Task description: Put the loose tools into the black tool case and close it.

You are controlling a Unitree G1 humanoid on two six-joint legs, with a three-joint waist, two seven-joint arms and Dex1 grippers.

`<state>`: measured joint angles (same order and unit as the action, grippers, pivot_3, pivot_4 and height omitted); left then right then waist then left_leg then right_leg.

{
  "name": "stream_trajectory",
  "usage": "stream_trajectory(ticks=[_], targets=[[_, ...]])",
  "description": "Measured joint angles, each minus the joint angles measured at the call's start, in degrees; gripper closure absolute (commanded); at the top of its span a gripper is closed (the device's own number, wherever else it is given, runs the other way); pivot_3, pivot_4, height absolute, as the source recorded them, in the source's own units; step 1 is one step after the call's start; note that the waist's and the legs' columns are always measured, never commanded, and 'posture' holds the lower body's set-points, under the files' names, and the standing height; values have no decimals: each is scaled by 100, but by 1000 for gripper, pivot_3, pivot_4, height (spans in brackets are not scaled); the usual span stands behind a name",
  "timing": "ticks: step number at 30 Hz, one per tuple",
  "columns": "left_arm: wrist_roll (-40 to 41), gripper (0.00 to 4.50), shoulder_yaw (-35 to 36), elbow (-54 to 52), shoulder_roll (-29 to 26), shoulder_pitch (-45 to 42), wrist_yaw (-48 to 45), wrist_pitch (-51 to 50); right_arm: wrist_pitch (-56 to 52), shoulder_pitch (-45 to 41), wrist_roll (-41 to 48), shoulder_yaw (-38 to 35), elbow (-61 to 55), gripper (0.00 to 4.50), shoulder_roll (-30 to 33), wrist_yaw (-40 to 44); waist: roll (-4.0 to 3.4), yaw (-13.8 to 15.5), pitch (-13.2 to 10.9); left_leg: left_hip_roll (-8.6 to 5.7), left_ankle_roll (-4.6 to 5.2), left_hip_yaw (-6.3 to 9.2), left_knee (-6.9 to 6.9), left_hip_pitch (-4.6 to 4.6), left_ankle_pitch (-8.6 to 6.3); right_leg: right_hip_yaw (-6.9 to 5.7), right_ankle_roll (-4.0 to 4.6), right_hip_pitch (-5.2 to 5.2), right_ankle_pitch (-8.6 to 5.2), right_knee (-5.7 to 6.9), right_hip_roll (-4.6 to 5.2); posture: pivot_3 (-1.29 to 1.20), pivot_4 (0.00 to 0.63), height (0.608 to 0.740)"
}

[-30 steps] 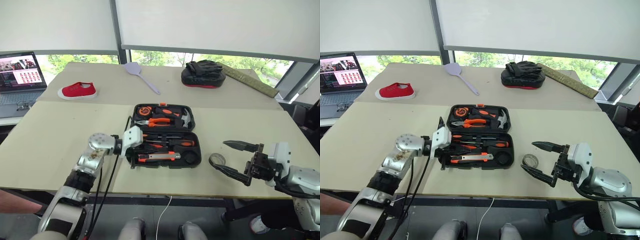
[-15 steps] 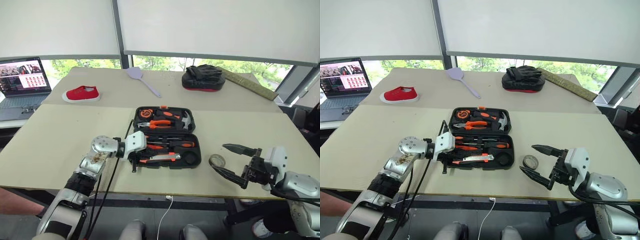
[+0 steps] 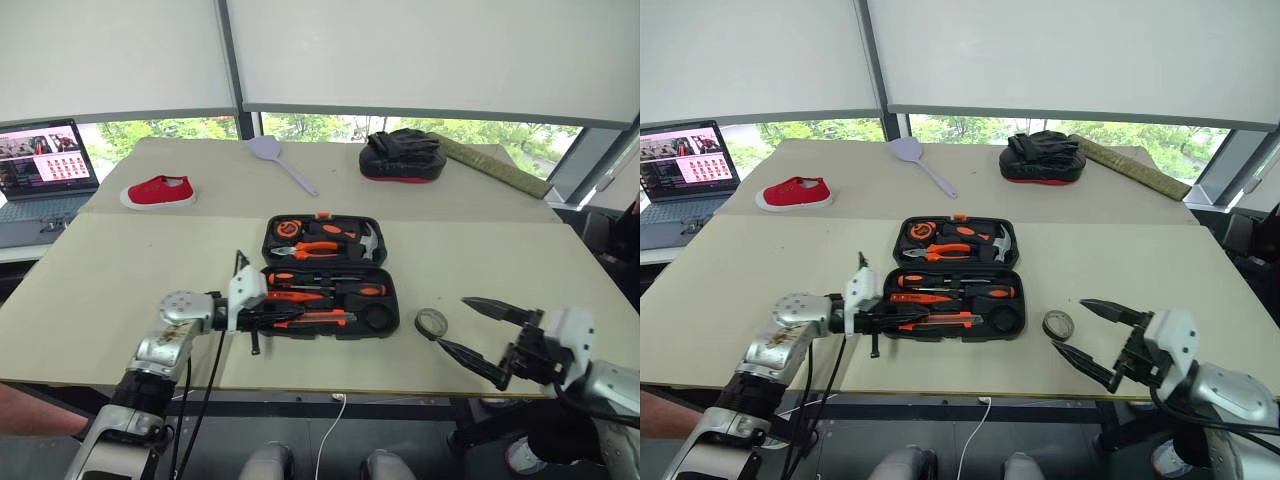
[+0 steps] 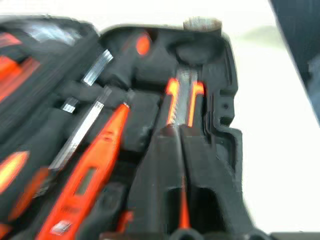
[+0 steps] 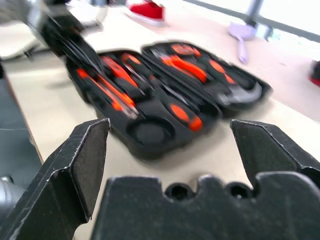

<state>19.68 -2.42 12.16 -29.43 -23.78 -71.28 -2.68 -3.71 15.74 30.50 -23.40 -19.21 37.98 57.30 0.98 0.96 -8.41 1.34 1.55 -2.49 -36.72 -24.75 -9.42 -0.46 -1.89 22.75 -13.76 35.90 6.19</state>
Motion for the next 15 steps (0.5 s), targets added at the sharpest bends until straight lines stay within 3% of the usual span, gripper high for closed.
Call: stream_trajectory(ticks=[8, 13, 15], targets=[[889, 113, 962, -968, -392, 1393, -140, -98, 652, 1354, -454, -804, 319, 0, -441, -218, 1, -39, -1, 13, -38, -8, 2, 4, -30, 2, -27, 5, -26, -7, 6, 0, 150, 740], [994, 36, 1273, -1225, -474, 2125, -289, 192, 543, 1692, -433, -893, 448, 0, -485, -257, -3, -35, -4, 39, -64, -20, 2, 3, -45, -5, -21, 41, -25, -7, 24, 0, 150, 740], [1178, 36, 1257, -1658, -500, 2253, -457, 196, -326, 1490, -168, -725, -107, 0, 100, -355, -13, -71, -10, 52, -65, -40, 2, 1, -46, -3, -20, 38, -25, -7, 41, 0, 150, 740]])
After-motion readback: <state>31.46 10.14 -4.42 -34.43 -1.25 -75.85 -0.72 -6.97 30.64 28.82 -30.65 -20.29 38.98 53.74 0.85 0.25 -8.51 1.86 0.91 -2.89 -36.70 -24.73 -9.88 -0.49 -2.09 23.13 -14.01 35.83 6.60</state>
